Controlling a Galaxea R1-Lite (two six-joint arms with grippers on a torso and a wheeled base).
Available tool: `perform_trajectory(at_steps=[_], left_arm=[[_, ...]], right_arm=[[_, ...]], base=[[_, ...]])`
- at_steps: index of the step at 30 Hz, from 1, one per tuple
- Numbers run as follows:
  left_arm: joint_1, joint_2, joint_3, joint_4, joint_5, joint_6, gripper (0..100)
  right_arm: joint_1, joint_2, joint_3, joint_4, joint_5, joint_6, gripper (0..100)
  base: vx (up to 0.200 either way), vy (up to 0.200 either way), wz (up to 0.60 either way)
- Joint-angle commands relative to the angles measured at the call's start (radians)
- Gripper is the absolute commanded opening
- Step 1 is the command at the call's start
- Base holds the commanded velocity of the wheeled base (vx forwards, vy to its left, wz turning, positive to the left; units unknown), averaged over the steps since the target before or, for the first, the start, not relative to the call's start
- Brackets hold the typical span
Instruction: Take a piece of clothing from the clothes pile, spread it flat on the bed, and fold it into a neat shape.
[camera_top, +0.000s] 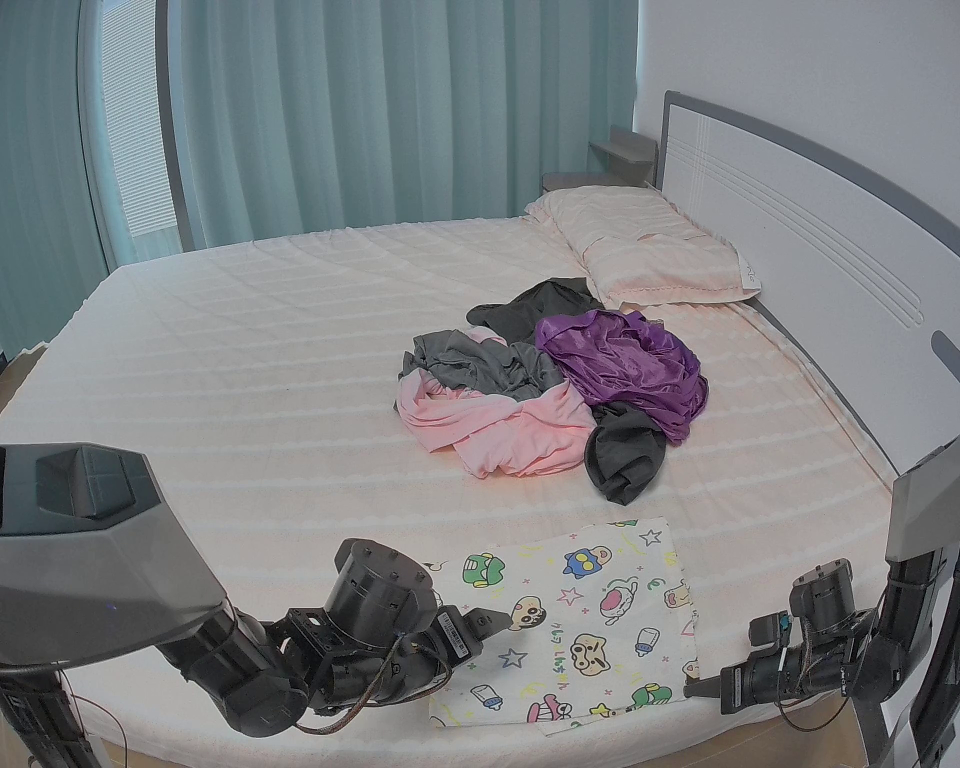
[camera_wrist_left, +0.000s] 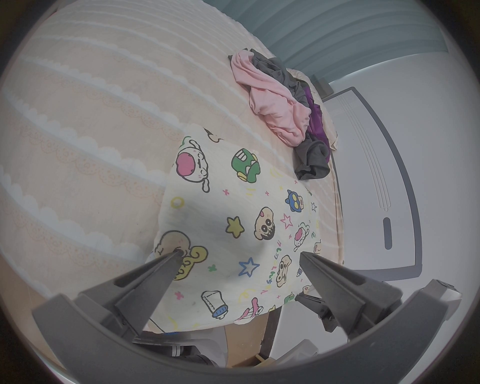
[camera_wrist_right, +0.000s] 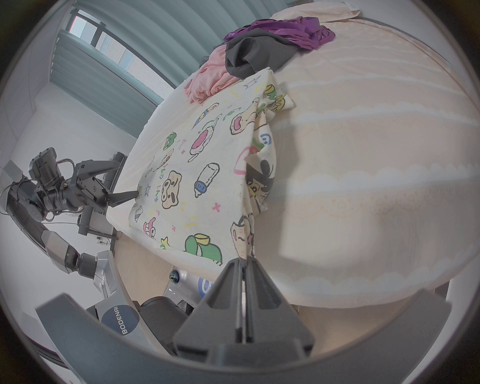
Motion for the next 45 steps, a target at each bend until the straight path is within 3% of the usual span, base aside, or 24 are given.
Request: perform_trajectory(at_steps=[1,8,14,20,27,30,36,37,42,43,45], left_arm=[[0.009,-0.008,0.003,0.0,0.0,-0.001,100],[0.096,-0.146,0.017,0.003,0.005,0.008,100],[0.251,-0.397,0.117,0.005,0.032,0.171,100],[0.371,-0.65,0.195,0.014,0.193,0.292,100],[0.38,-0.949,0.318,0.018,0.413,0.438,100],[0.377,-1.124,0.393,0.018,0.525,0.547,100],[0.383,-1.402,0.459,0.052,0.626,0.737,100],[0.386,-1.476,0.468,0.098,0.652,0.808,100],[0.408,-1.629,0.471,0.218,0.677,0.906,100],[0.473,-1.684,0.477,0.268,0.675,0.933,100],[0.523,-1.743,0.477,0.301,0.67,0.963,100]], right_arm=[[0.002,0.002,0.018,0.001,0.002,0.002,100],[-0.026,-0.129,0.018,0.009,-0.023,0.016,100],[-0.136,-0.367,0.018,0.009,-0.058,0.028,100],[-0.245,-0.62,0.018,0.021,-0.06,0.028,100],[-0.319,-0.895,0.018,0.059,-0.058,0.028,100],[-0.342,-1.081,0.018,0.184,-0.06,0.028,100],[-0.342,-1.409,0.012,0.501,-0.056,0.019,100],[-0.342,-1.486,0.005,0.599,-0.056,0.019,100],[-0.342,-1.616,-0.001,0.777,-0.055,0.019,100],[-0.337,-1.686,0.001,0.84,-0.052,0.017,100],[-0.334,-1.743,0.001,0.895,-0.05,0.017,100]], base=[[0.0,0.0,0.0],[0.0,0.0,0.0],[0.0,0.0,0.0],[0.0,0.0,0.0],[0.0,0.0,0.0],[0.0,0.0,0.0],[0.0,0.0,0.0],[0.0,0.0,0.0],[0.0,0.0,0.0],[0.0,0.0,0.0],[0.0,0.0,0.0]])
